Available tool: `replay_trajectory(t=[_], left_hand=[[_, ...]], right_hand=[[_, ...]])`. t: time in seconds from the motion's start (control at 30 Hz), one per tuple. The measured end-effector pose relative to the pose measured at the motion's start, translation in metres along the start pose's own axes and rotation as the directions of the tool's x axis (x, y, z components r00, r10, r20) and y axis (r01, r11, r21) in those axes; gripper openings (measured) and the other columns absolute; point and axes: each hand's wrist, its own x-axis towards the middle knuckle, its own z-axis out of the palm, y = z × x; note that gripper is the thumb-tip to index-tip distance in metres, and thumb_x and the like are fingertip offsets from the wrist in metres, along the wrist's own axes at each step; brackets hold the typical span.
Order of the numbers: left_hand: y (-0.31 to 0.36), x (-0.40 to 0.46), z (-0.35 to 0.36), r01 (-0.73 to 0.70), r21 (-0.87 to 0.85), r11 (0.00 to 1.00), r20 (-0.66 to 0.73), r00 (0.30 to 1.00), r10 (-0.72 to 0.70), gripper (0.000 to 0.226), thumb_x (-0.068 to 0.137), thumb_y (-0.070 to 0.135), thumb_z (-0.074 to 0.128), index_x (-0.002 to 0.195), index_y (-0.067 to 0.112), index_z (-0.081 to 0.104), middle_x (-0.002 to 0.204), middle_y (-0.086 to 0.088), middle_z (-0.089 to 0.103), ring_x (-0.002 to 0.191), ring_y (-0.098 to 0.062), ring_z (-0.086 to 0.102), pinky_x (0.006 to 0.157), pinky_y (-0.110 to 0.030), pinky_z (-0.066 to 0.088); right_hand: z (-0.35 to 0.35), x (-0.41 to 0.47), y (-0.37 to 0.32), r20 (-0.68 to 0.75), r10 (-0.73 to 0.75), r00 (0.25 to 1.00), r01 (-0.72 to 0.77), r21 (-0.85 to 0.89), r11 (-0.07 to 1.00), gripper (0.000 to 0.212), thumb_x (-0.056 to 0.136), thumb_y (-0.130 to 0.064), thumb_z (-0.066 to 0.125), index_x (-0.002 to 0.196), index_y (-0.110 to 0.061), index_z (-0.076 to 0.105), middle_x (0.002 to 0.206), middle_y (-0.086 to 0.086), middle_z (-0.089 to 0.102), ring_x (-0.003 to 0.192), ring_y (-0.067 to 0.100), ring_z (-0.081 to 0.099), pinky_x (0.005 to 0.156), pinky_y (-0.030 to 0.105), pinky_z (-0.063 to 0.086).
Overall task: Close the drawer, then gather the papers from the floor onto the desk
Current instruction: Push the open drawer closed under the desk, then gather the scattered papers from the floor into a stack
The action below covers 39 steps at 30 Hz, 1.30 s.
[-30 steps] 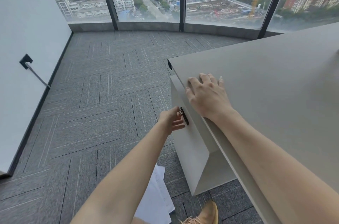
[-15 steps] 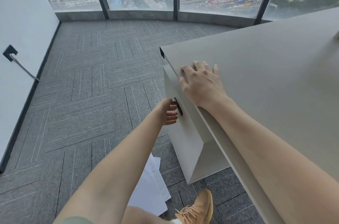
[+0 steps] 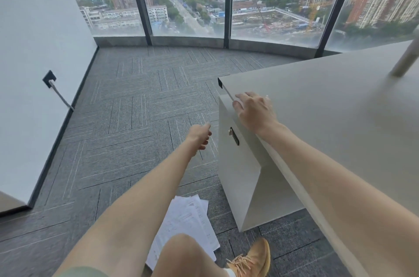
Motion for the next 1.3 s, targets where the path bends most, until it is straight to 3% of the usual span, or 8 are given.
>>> replay_trajectory(t=[0.13,0.37,0.53,0.7,0.9,1.1,1.2,1.3], left_hand=[[0.011,-0.045,-0.053,-0.100,0.075,0.992,-0.031,0.994,0.103,0.014,0.091,0.021,0.060,0.094,0.009,0.054,0.087,-0.008,0.058,0.078,-0.021,0.057,0.071,-0.035,0.053],[0.015,-0.133,-0.133,-0.165,0.086,0.983,-0.154,0.972,0.177,0.007,0.091,0.017,0.059,0.088,0.010,0.057,0.084,-0.008,0.061,0.076,-0.021,0.060,0.073,-0.037,0.056],[-0.003,-0.183,-0.169,-0.215,0.056,0.975,-0.235,0.946,0.222,0.007,0.092,0.014,0.058,0.094,0.008,0.058,0.086,-0.008,0.060,0.076,-0.021,0.059,0.064,-0.031,0.053],[-0.037,-0.205,-0.188,-0.233,0.023,0.972,-0.345,0.911,0.226,0.010,0.090,0.014,0.057,0.093,0.006,0.062,0.090,-0.011,0.066,0.075,-0.021,0.063,0.071,-0.035,0.058],[-0.089,-0.206,-0.198,-0.094,-0.035,0.995,-0.291,0.953,0.080,0.016,0.092,0.015,0.056,0.102,0.003,0.061,0.089,-0.012,0.061,0.072,-0.023,0.059,0.063,-0.033,0.053],[-0.145,-0.150,-0.195,0.093,-0.153,0.984,-0.239,0.963,-0.128,0.018,0.094,0.012,0.051,0.109,0.003,0.055,0.079,-0.011,0.054,0.066,-0.023,0.052,0.059,-0.033,0.046],[-0.172,-0.109,-0.189,0.171,-0.208,0.963,-0.250,0.942,-0.221,0.009,0.095,0.013,0.051,0.098,0.004,0.052,0.073,-0.009,0.053,0.061,-0.021,0.052,0.060,-0.034,0.046],[-0.209,-0.058,-0.183,0.257,-0.248,0.934,-0.257,0.913,-0.319,0.012,0.095,0.010,0.050,0.083,0.008,0.046,0.067,-0.008,0.047,0.054,-0.019,0.046,0.051,-0.030,0.040]], right_hand=[[-0.019,-0.035,-0.053,0.017,-0.081,0.997,0.081,-0.007,0.997,0.041,0.102,-0.033,0.042,0.133,-0.013,0.060,0.133,0.014,0.060,0.120,0.037,0.056,0.112,0.051,0.033],[-0.028,-0.098,-0.120,0.085,-0.159,0.984,0.163,-0.043,0.986,0.044,0.100,-0.036,0.045,0.133,-0.011,0.059,0.133,0.016,0.060,0.119,0.034,0.058,0.097,0.044,0.045],[-0.034,-0.134,-0.144,0.110,-0.203,0.973,0.213,-0.093,0.973,0.047,0.100,-0.040,0.046,0.135,-0.012,0.058,0.135,0.016,0.060,0.121,0.034,0.058,0.099,0.044,0.046],[-0.025,-0.156,-0.157,0.150,-0.190,0.970,0.195,-0.019,0.981,0.047,0.100,-0.039,0.048,0.137,-0.011,0.056,0.140,0.016,0.057,0.129,0.034,0.051,0.100,0.044,0.043],[0.017,-0.163,-0.157,0.298,-0.156,0.942,0.172,-0.027,0.985,0.050,0.100,-0.040,0.046,0.140,-0.010,0.051,0.142,0.017,0.055,0.132,0.033,0.049,0.102,0.043,0.042],[0.087,-0.121,-0.146,0.450,-0.093,0.888,0.120,-0.031,0.992,0.055,0.100,-0.040,0.046,0.144,-0.006,0.048,0.147,0.016,0.052,0.136,0.032,0.046,0.107,0.040,0.038],[0.133,-0.092,-0.139,0.511,-0.052,0.858,0.069,-0.014,0.998,0.056,0.100,-0.040,0.047,0.145,-0.006,0.046,0.149,0.016,0.049,0.137,0.033,0.045,0.109,0.040,0.037],[0.197,-0.063,-0.128,0.597,-0.020,0.802,0.036,-0.015,0.999,0.053,0.100,-0.039,0.046,0.140,-0.004,0.049,0.146,0.017,0.052,0.133,0.034,0.047,0.107,0.041,0.039]])
